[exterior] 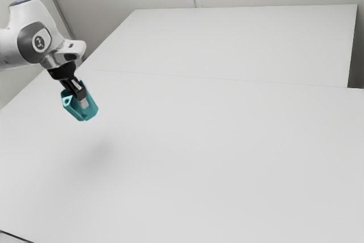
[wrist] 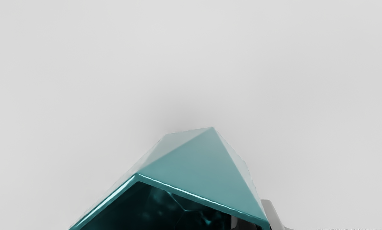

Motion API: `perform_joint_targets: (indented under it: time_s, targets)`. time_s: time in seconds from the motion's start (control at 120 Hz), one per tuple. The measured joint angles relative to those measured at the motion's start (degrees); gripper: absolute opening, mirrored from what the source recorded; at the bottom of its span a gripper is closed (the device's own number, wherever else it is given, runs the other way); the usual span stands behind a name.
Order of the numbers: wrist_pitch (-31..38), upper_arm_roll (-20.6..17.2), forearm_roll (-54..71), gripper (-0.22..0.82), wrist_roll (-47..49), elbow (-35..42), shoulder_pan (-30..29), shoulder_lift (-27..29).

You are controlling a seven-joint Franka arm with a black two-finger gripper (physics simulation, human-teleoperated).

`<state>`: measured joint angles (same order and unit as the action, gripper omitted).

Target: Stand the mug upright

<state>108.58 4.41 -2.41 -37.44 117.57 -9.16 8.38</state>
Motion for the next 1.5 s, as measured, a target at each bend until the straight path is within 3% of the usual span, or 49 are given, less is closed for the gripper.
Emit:
perform_joint_targets:
  time_s: [0.383, 0.8, 1.108, 1.4, 1.5]
  targets:
    - [6.6, -0.7, 5.2, -0.18, 19.9, 12.7, 4.7, 4.0]
    - [16.9, -0.8, 5.9, -0.18, 35.4, 18.7, 8.2, 0.9]
    - [21.0, -0.8, 6.2, -0.18, 43.0, 19.1, 9.3, -3.0]
    - [22.5, -0.9, 5.5, 0.09, 46.5, 18.9, 9.7, -1.9]
    - [22.4, -1.3, 5.2, 0.23, 47.3, 18.0, 9.9, -0.6]
